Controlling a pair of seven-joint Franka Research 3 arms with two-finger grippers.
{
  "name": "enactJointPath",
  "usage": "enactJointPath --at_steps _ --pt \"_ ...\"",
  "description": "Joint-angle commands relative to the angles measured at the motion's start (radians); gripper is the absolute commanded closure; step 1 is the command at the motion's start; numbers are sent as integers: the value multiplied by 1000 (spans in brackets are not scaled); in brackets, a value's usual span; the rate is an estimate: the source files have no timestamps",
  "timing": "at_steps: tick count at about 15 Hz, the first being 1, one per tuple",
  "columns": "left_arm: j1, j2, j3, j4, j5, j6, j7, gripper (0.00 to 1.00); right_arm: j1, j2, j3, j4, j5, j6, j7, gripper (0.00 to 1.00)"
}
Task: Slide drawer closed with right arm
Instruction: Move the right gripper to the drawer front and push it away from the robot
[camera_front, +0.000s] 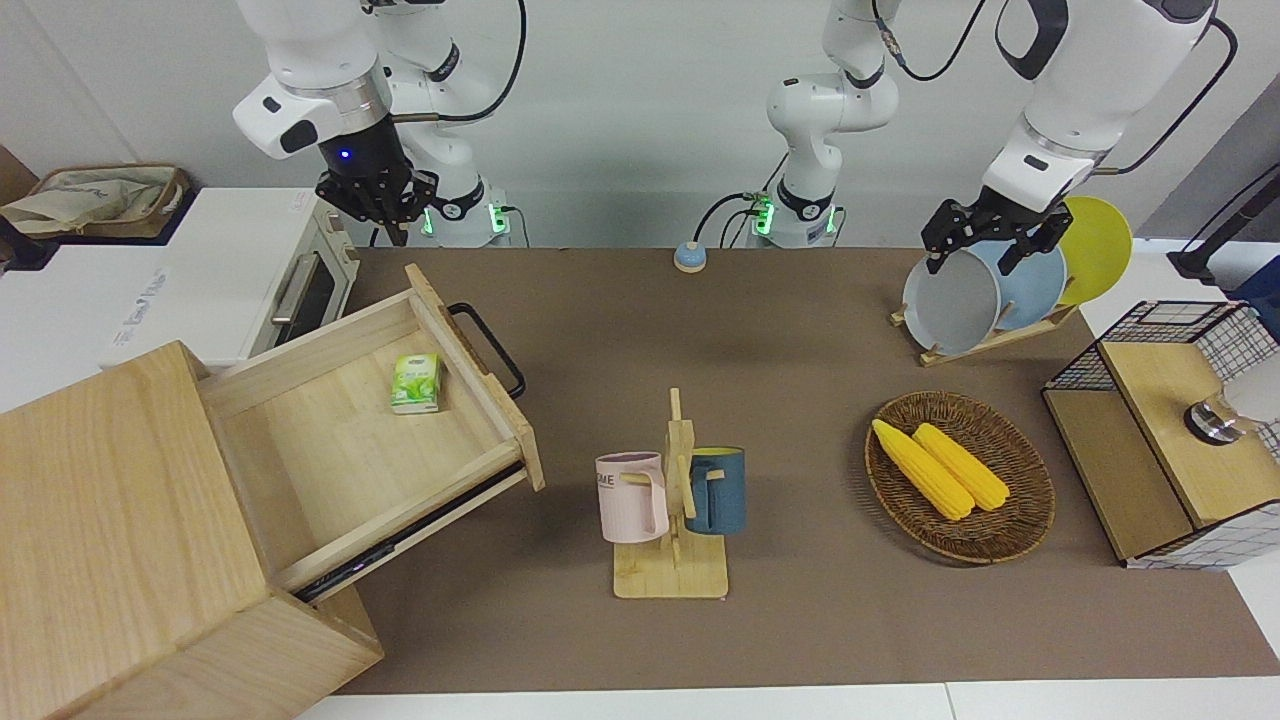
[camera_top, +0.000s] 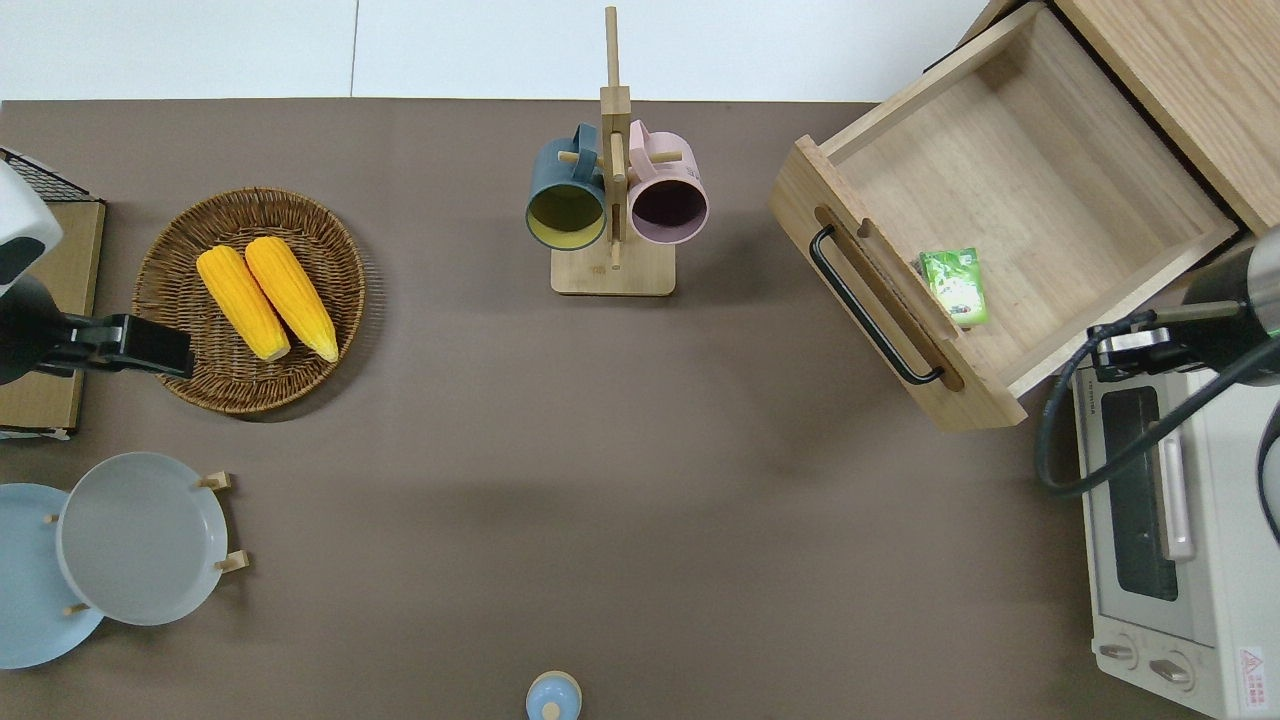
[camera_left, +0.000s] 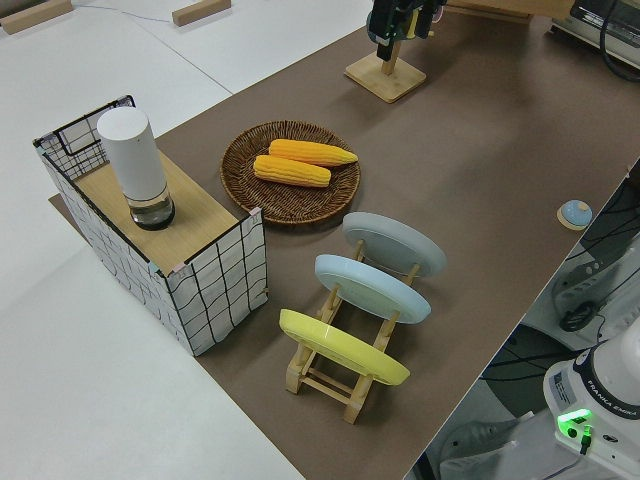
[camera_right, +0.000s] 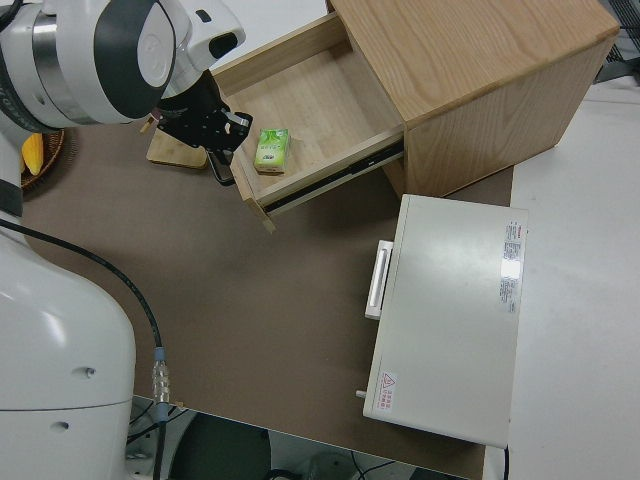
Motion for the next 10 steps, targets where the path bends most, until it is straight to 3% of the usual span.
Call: enactJointPath --at_steps 1,8,10 --pt "-7 -4 0 9 18 -18 -10 7 30 -1 10 13 46 -16 115 1000" --pt "-7 -4 0 10 18 -18 -10 7 31 -1 125 11 44 -12 349 1000" --pt "-7 -4 0 10 18 -18 -10 7 49 5 143 9 41 -6 416 1000"
